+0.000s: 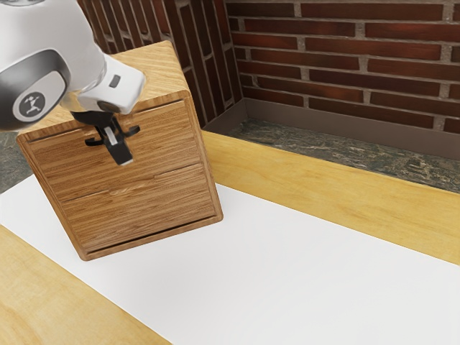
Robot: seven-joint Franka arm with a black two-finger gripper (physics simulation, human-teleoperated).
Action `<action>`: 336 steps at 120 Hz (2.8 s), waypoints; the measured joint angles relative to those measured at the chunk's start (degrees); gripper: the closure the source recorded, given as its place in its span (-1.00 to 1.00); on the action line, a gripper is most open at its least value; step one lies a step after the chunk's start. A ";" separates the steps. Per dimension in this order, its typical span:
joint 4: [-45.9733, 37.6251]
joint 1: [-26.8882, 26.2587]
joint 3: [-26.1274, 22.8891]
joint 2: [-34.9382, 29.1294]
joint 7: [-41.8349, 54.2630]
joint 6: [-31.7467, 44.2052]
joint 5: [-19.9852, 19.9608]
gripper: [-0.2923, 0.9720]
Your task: Pull the drawer handle with one arm to open the drawer
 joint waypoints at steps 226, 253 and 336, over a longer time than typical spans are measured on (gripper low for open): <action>-4.43 2.60 0.38 -1.76 17.81 3.49 -4.17 0.70; -9.03 2.98 -0.39 -6.54 17.77 3.61 -4.68 0.69; -17.86 4.33 -9.25 -17.14 16.52 4.14 -5.37 0.70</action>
